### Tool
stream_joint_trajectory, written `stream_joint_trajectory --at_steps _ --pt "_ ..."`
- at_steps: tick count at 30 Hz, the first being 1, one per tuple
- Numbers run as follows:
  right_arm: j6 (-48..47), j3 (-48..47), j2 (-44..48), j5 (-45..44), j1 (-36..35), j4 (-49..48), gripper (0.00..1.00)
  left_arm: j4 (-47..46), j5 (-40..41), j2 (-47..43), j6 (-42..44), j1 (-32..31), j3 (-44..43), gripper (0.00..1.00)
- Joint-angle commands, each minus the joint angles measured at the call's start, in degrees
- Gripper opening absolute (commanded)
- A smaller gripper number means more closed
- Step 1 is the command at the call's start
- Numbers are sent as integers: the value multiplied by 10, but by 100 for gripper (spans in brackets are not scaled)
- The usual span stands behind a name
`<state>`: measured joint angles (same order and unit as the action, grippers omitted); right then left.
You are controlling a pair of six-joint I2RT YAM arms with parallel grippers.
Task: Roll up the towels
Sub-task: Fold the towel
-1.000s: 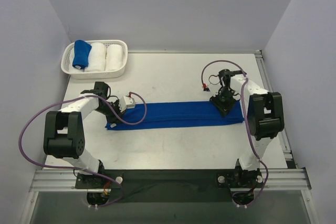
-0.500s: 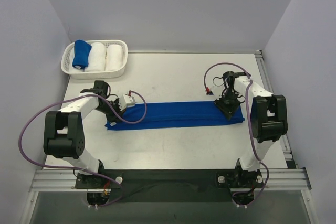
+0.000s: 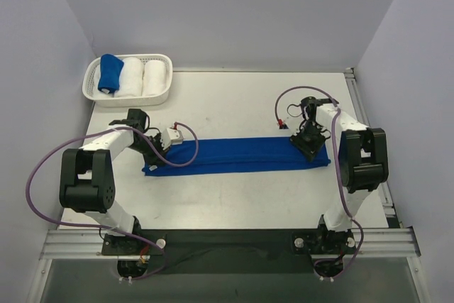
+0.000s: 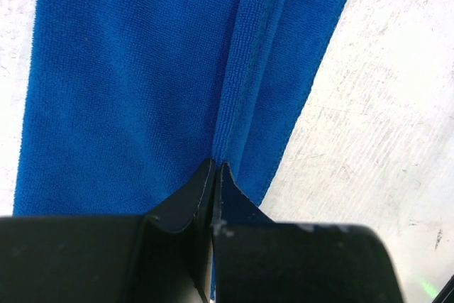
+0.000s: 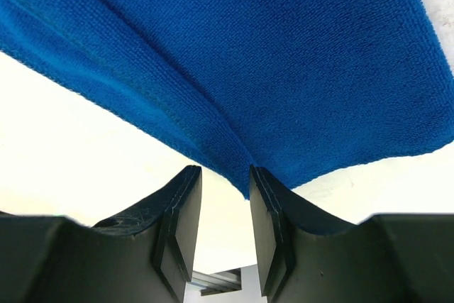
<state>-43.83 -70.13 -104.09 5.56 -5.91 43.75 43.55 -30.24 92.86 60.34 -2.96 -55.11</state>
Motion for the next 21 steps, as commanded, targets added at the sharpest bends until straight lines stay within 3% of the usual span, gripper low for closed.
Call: stream_joint_trajectory --at_steps 1,8,13,21 --pt "-13 3 -12 -21 4 16 33 5 -15 5 -2 -1 -24 0" --pt "-21 10 -16 -23 3 13 23 5 -16 7 -5 -2 -25 0" --pt "-22 16 1 -19 6 13 1 6 -17 3 -6 0 -23 0" --pt "-39 27 53 16 37 19 0 22 -52 -49 13 17 -9 0"
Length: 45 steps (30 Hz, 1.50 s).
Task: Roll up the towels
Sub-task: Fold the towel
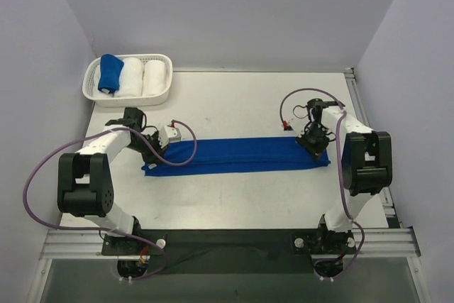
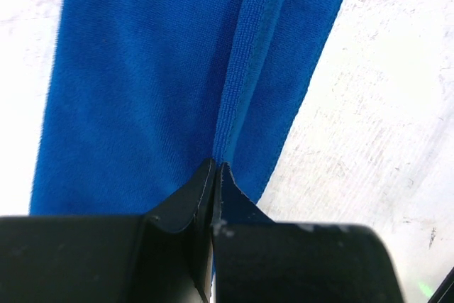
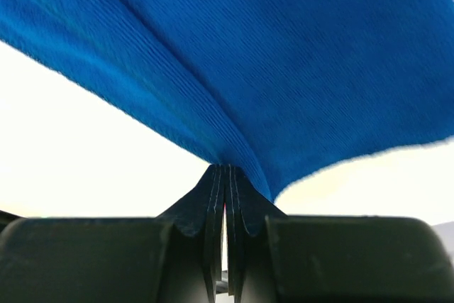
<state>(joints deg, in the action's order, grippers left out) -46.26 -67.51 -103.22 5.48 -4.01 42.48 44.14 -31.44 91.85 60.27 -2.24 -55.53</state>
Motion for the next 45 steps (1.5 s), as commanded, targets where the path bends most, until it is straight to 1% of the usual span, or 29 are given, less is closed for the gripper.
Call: stream_joint_trajectory --at_steps 1,5,6,9,11,12,14,15,16,18,21,25,29,35,40,45 --pt "-21 3 52 27 24 36 0 22 -42 -41 17 14 -5 0" --pt "-41 14 62 43 38 42 0 38 -57 -53 42 20 2 0" --pt "-44 21 62 45 38 43 0 41 -61 -53 49 38 4 0" --pt "-61 36 63 49 39 45 0 54 -55 -49 72 42 17 0" --pt "-56 40 59 51 38 44 0 53 -50 -46 78 43 27 0" --pt "-53 40 59 53 38 42 4 54 -49 -40 78 43 28 0" --pt "-49 40 65 59 38 35 18 54 -51 -35 73 43 27 0" --pt "-46 38 68 62 38 33 22 54 -54 -34 72 43 26 0" --pt "-45 36 72 61 38 31 32 53 -55 -33 71 43 24 0" --pt "-38 28 73 60 33 31 40 53 -57 -30 67 43 17 0" --pt "-37 23 71 57 16 31 40 53 -57 -26 65 43 10 0" --pt "-38 25 58 42 -6 24 37 53 -57 -19 62 43 4 0" --pt "-43 35 49 9 -20 0 37 53 -60 -14 58 43 -2 0" --pt "-51 50 36 -26 -28 -39 37 53 -59 -6 56 43 -10 0" --pt "-59 56 28 -38 -29 -49 31 52 -55 -2 56 43 -12 0" --pt "-67 67 33 -42 -30 -48 31 50 -54 3 56 43 -15 0"
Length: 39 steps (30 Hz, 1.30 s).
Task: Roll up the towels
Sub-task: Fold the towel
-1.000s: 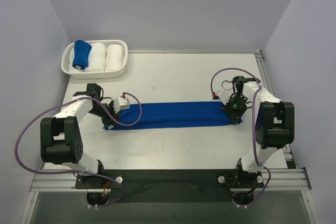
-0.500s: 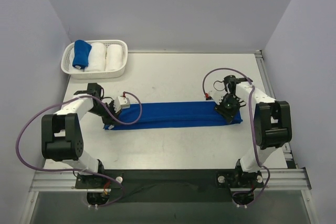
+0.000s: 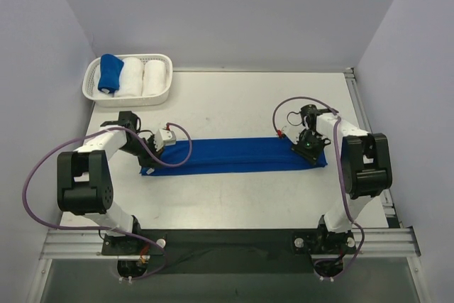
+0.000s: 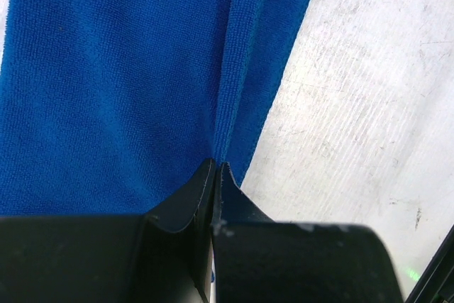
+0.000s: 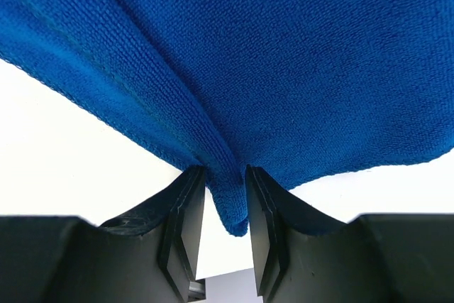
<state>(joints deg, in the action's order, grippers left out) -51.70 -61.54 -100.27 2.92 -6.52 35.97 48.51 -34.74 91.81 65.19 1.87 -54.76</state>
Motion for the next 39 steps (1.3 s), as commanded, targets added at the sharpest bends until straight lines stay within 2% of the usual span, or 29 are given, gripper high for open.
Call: stream_joint_trajectory --at_steps 1,7,8,11,12,19,20,23,27,28,31,32,33,35,37,39 --pt "-16 10 4 -20 -4 17 31 6 -20 4 6 2 -24 0" --pt "-18 9 7 -20 1 17 31 7 -17 7 5 2 -26 0" --pt "-17 7 7 -21 1 17 29 7 -16 7 5 2 -26 0" --pt "-16 1 12 -21 6 16 14 7 -16 4 5 2 -25 0" --pt "-16 -1 17 -21 10 16 12 7 -16 2 5 4 -25 0" --pt "-29 -3 43 -13 38 23 9 9 -21 -9 6 14 -23 0" --pt "-31 -1 46 -11 41 25 5 10 -27 -12 7 16 -23 0" --pt "-38 4 52 2 49 31 0 15 -41 -17 13 27 -24 0" --pt "-54 17 57 18 53 44 0 40 -41 -22 46 30 -16 0" --pt "-59 19 57 21 51 46 2 45 -40 -22 59 29 -9 0" --pt "-71 33 56 28 43 64 24 69 -31 -21 91 19 5 1" --pt "-79 34 58 35 43 71 41 75 -18 -26 94 16 9 21" --pt "-80 35 65 40 45 80 47 78 -16 -29 95 14 13 28" --pt "-74 15 73 59 55 94 54 81 -26 -41 89 20 10 36" --pt "-62 -49 69 114 85 137 54 87 -48 -52 61 44 -12 38" --pt "-35 -107 43 158 112 171 52 98 -83 -41 38 60 -69 40"
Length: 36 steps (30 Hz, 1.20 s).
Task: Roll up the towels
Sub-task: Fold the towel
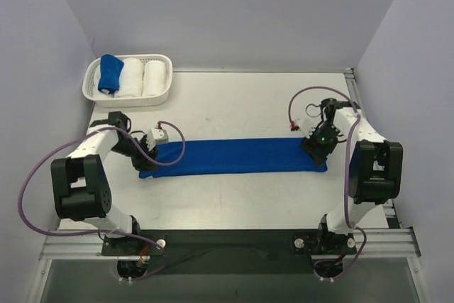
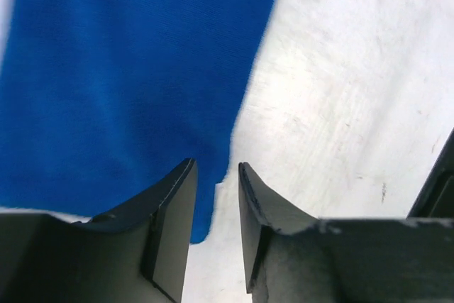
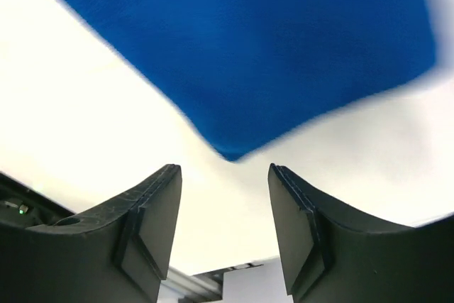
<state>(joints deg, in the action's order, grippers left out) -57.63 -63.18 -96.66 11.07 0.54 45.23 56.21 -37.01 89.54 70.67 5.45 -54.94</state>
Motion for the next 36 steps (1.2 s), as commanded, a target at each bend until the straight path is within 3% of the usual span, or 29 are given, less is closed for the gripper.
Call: stream_joint_trajectory --at_steps 1,6,14,36 --pt "36 -114 -6 83 46 81 52 22 -72 -10 -38 40 -87 41" --pt "139 -289 -133 56 51 80 41 -56 -26 84 -156 44 -199 43" --pt "106 -394 -237 28 48 78 39 -89 19 193 -172 44 -282 43" --pt "30 -339 -295 -14 34 76 38 -75 63 263 -117 25 -258 47"
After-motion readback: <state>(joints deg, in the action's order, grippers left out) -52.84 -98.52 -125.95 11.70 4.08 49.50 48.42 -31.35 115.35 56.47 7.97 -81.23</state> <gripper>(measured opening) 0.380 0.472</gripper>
